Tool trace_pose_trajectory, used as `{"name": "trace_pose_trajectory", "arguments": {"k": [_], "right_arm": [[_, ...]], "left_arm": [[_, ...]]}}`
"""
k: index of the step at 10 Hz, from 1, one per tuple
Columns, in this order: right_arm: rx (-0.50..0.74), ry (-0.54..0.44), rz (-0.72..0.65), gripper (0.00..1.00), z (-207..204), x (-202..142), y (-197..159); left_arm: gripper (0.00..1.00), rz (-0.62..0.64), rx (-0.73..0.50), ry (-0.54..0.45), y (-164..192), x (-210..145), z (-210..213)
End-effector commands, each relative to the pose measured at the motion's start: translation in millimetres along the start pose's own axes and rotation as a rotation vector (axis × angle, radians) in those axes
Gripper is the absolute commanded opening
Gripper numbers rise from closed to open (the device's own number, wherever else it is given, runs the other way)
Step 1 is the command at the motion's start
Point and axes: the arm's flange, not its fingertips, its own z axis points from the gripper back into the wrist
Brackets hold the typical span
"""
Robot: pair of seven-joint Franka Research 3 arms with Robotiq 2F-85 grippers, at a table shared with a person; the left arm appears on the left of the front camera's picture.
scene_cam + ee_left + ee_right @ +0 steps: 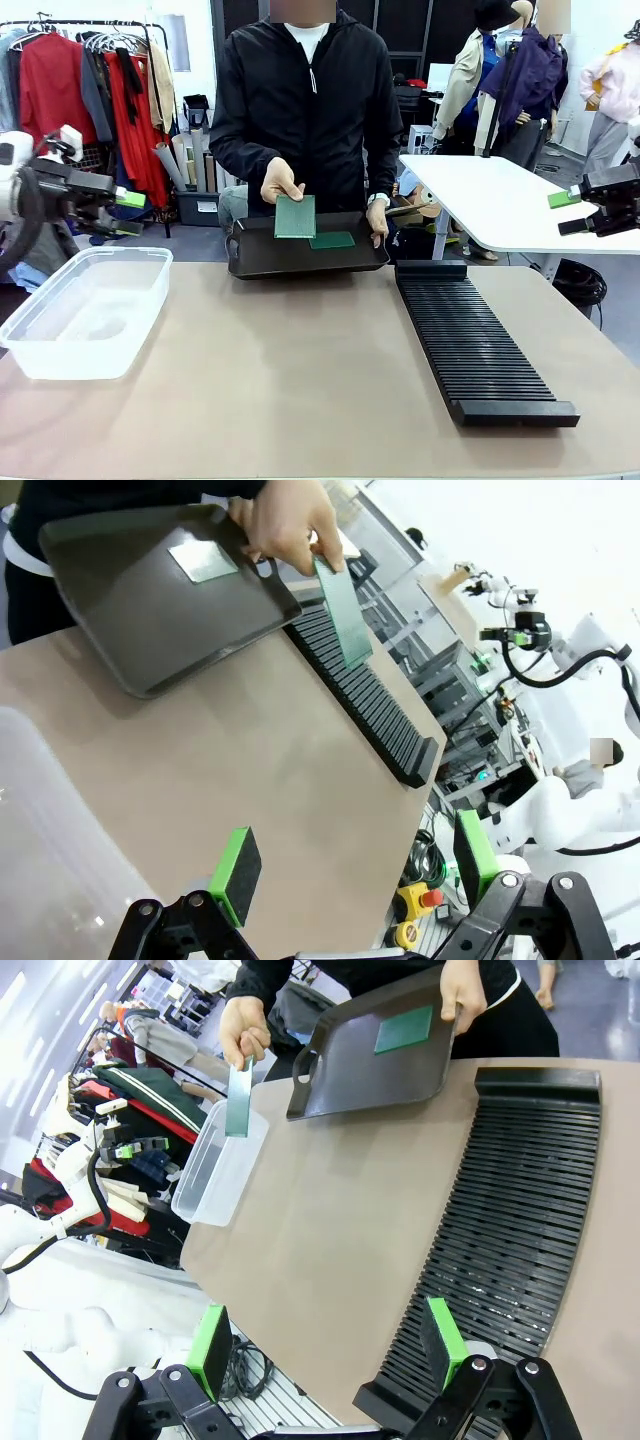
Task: Sort PCBs into racks and boxes based on the side picked up.
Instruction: Pick up the Blank PCB handed by the Human.
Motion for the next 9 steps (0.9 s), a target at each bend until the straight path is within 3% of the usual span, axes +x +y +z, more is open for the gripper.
{"name": "trace_pose_trajectory", "arguments": {"k": [1,3,9], "right_arm": [[0.003,-0.002,-0.004,1.0,0,0,1],[0.003,-0.002,-0.004,1.0,0,0,1],[0.003,-0.002,-0.004,1.0,0,0,1]], "left_arm": [[1.0,-0.028,-0.071,0.006,14,7,-24],[1.0,0.035,-0.165,-0.006,35,17,-53],[1.0,0.07,-0.299,-0.031,57,52,-116]]}}
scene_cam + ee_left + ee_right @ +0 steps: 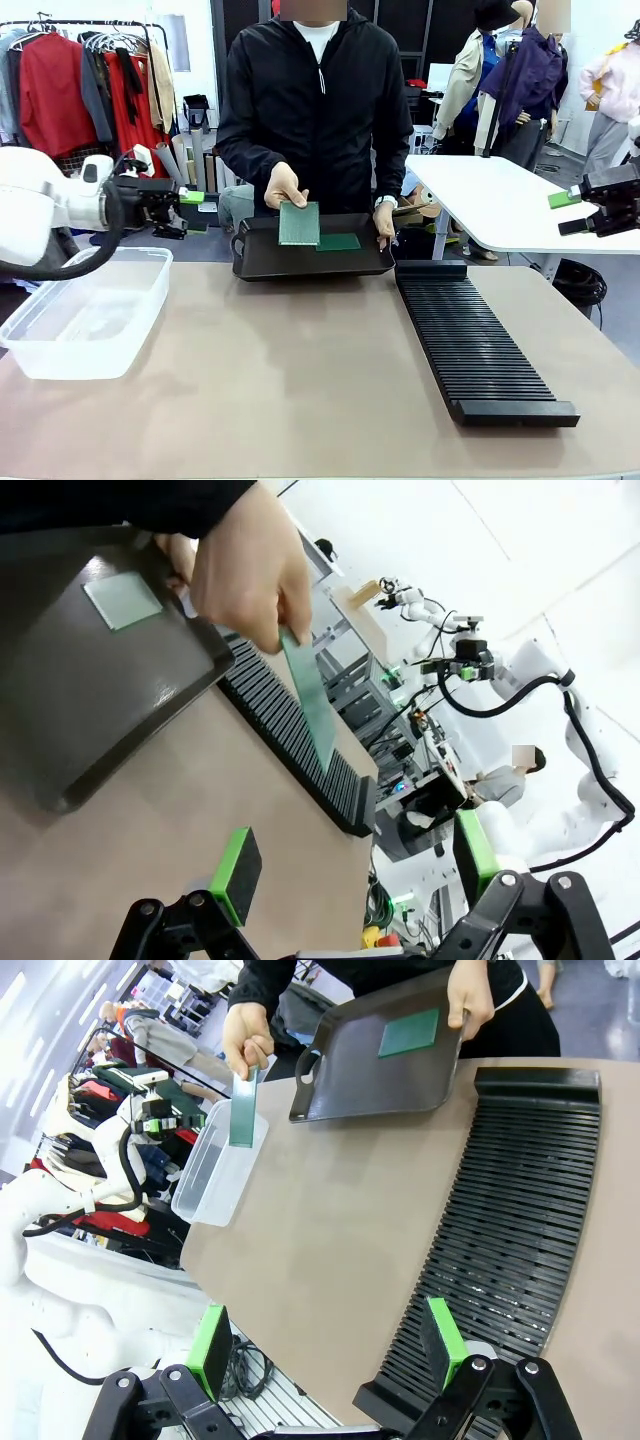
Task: Sort PCBs into racks and boxes based on the side picked up.
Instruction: Pick up the Blank PCB handed by the Human.
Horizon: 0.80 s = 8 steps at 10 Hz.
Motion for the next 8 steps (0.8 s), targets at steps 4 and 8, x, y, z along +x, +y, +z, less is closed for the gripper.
{"name": "trace_pose_trajectory", "arguments": {"k": [4,8], "right_arm": [[0.003,-0.002,-0.004,1.0,0,0,1],[0.003,-0.002,-0.004,1.0,0,0,1]], "left_arm": [[1.0,0.065,-0.045,-0.007,27,10,-47],[1.0,0.072,-0.048,-0.04,45,12,-74]]}}
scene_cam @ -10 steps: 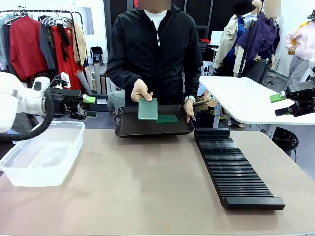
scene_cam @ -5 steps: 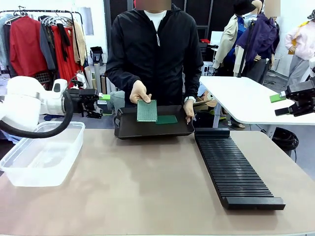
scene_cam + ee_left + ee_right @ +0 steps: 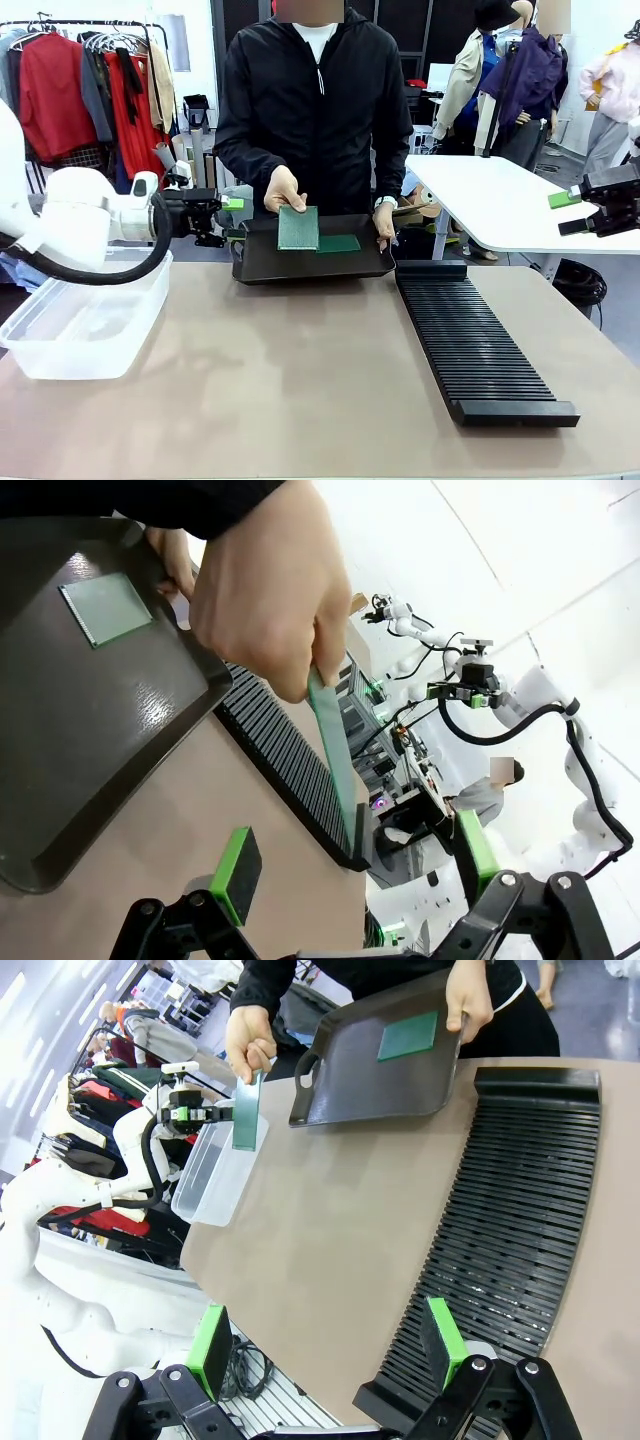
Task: Sort PCBs into racks and boxes based on the side picked up.
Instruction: Pick up the Blank PCB handed by the Human.
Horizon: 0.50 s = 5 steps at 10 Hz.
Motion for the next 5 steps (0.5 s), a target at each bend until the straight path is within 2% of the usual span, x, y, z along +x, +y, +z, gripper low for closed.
{"name": "trace_pose_trajectory", "arguments": {"k": [1,5], "right_arm": [[0.003,-0.002,-0.003,1.0,-1,1,1],[0.003,-0.002,-0.003,1.0,-1,1,1]], "left_arm": [[1.0,0.019,-0.01,-0.014,9,7,-16],[1.0,-0.004,-0.03,-0.011,20,5,-47]]}}
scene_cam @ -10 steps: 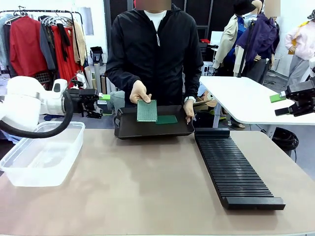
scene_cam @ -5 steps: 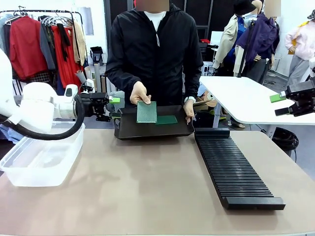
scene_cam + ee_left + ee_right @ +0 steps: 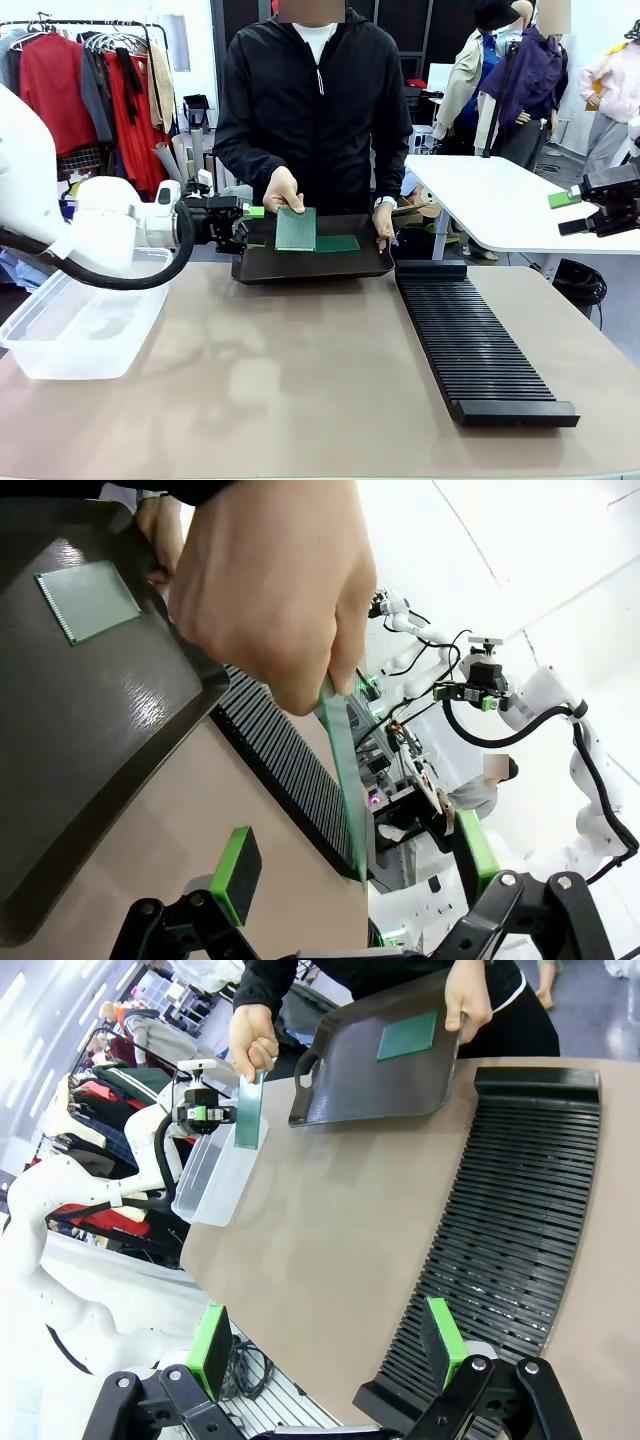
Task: Sort PCBs into racks and boxes based on the side picked up.
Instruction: Pick up the Blank PCB handed by the Human.
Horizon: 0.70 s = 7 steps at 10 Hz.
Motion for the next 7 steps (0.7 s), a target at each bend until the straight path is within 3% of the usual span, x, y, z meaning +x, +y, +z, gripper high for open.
{"name": "trace_pose_trajectory", "arguments": {"k": [1,7], "right_arm": [[0.003,-0.002,-0.003,1.0,-1,1,1],[0.003,-0.002,-0.003,1.0,-1,1,1]], "left_arm": [[1.0,-0.015,-0.004,-0.03,2,8,-13],[0.98,-0.004,-0.009,-0.032,16,14,-50]]}}
